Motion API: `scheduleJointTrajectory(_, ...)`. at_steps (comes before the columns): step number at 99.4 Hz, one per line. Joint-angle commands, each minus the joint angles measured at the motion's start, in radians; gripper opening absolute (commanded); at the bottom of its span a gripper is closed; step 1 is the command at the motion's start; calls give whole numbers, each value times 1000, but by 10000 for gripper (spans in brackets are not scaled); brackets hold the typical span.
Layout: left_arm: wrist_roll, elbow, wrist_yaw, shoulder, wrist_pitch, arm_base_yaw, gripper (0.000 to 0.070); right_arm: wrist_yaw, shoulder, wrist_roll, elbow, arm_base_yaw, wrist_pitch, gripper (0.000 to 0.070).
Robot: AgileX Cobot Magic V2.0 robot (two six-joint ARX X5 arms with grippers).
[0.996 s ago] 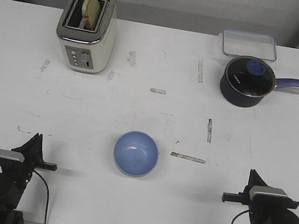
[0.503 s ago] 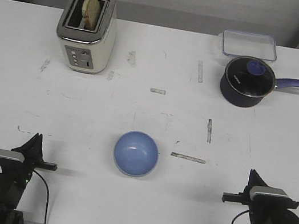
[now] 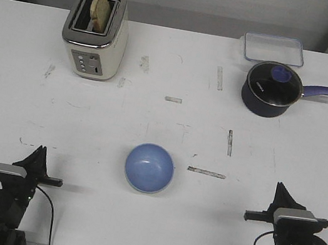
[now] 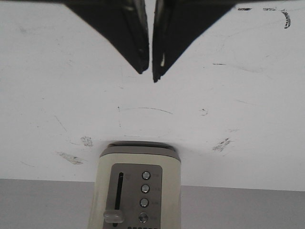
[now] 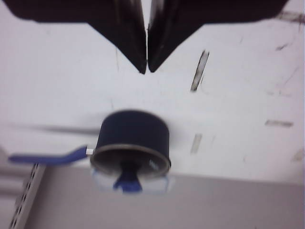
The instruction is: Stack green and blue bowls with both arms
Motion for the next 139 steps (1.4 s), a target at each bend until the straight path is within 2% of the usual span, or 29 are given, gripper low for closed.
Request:
scheduleJointTrajectory(1, -8, -21, 4, -2, 17, 1, 1, 5, -22, -23, -68, -6, 68, 0)
scheduleJointTrajectory(14, -8, -21, 4, -2, 17, 1, 1, 3, -122, -21, -247, -6, 232, 0)
scheduleJointTrajectory(33, -8, -21, 4, -2, 16, 1, 1, -7, -284, -2, -460, -6, 383, 0)
scheduleJointTrajectory(45, -8, -21, 4, -2, 17, 1, 1, -2, -279, 6, -463, -6, 334, 0)
scheduleJointTrajectory(139, -8, -21, 4, -2, 25, 1, 1, -3, -279, 11, -463, -6, 340, 0)
